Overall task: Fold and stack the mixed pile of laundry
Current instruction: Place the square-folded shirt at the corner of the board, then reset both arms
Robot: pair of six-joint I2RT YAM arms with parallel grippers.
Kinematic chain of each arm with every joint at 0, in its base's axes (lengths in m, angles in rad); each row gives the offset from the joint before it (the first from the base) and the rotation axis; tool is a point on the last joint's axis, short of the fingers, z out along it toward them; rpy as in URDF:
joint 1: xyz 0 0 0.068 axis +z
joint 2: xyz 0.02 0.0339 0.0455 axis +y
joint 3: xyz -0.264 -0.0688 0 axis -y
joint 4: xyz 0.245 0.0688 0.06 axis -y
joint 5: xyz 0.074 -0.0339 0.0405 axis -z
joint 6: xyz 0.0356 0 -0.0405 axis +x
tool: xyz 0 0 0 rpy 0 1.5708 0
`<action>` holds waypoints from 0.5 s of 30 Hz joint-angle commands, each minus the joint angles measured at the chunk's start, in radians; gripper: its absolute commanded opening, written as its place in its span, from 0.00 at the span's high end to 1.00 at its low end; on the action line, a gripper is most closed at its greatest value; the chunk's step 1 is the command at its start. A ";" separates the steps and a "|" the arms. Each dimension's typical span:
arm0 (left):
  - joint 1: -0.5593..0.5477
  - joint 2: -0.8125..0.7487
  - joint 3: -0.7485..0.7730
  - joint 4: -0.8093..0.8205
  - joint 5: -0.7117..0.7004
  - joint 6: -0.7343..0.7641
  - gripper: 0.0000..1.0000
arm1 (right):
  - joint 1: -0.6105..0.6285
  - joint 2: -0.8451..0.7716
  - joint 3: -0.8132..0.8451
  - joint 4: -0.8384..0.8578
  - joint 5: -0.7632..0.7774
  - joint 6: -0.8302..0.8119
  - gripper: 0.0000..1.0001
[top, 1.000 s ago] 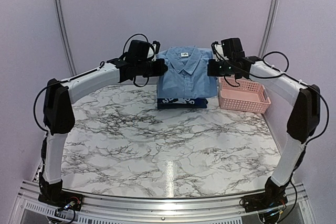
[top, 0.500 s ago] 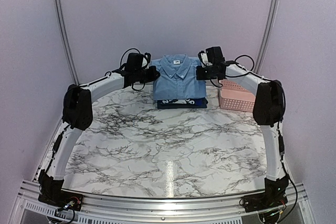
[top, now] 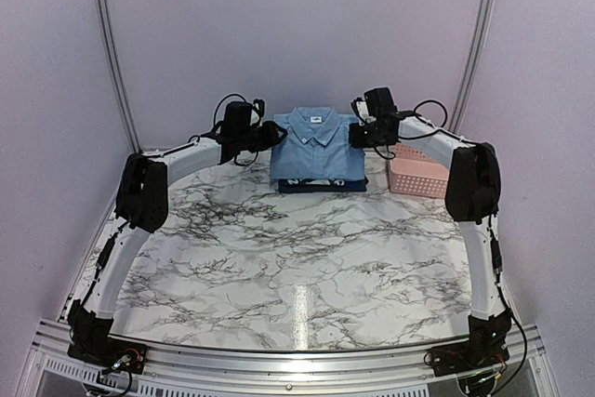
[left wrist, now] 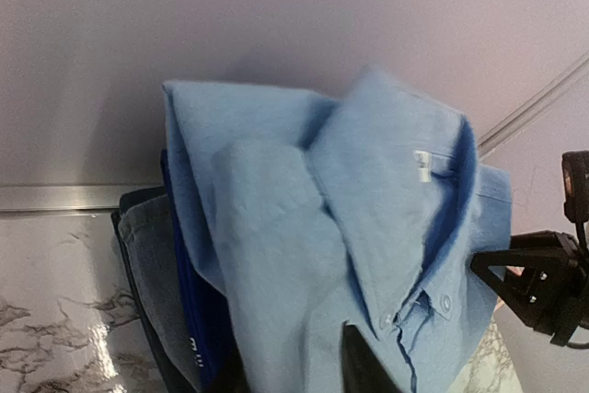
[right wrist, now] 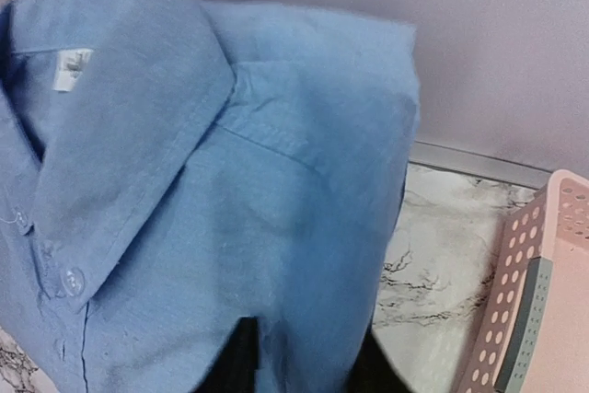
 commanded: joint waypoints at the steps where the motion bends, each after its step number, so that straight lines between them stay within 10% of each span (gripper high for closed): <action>1: 0.021 0.000 0.033 0.037 -0.031 0.001 0.43 | -0.052 0.028 0.075 -0.067 0.062 0.031 0.46; 6: 0.025 -0.057 0.039 -0.042 -0.095 0.046 0.02 | -0.077 -0.030 0.074 -0.045 0.075 0.027 0.21; 15: 0.042 -0.252 -0.082 -0.172 -0.182 0.107 0.01 | -0.131 -0.171 0.024 -0.065 -0.034 0.017 0.19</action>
